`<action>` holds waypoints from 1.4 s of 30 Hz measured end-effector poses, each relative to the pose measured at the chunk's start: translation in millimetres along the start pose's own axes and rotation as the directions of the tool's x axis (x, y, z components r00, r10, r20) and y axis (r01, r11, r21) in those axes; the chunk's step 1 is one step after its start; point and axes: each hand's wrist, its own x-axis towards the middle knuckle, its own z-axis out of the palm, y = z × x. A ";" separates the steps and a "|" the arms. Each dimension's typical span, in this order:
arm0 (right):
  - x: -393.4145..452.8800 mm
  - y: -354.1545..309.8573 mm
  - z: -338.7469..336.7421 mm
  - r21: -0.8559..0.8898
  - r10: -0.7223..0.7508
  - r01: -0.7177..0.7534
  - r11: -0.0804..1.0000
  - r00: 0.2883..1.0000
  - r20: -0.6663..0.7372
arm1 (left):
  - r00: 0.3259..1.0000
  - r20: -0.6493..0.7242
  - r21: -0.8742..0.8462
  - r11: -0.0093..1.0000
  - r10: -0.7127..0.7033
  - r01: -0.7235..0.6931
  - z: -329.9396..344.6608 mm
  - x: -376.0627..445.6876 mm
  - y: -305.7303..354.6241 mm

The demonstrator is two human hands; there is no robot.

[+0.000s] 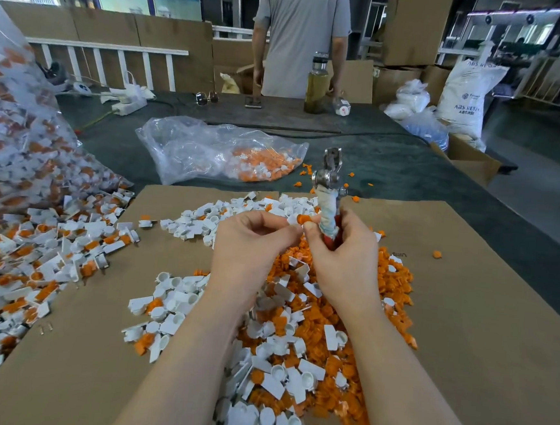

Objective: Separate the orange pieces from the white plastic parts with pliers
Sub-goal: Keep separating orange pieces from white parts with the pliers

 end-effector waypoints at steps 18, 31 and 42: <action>2.2 -1.5 -3.4 -0.103 -0.052 0.063 0.993 0.993 0.110 | 0.998 -0.055 0.062 0.998 0.014 -0.010 2.8 0.9 -2.0; 11.6 -0.6 -29.9 -0.074 0.088 -0.063 0.995 0.902 0.423 | 0.993 -0.050 0.062 0.992 0.109 -0.106 -8.5 9.2 -6.5; 10.9 -3.1 -35.4 -0.156 0.154 -0.069 0.985 0.759 0.633 | 0.975 0.024 -0.065 0.974 0.220 -0.218 -17.1 14.7 -10.7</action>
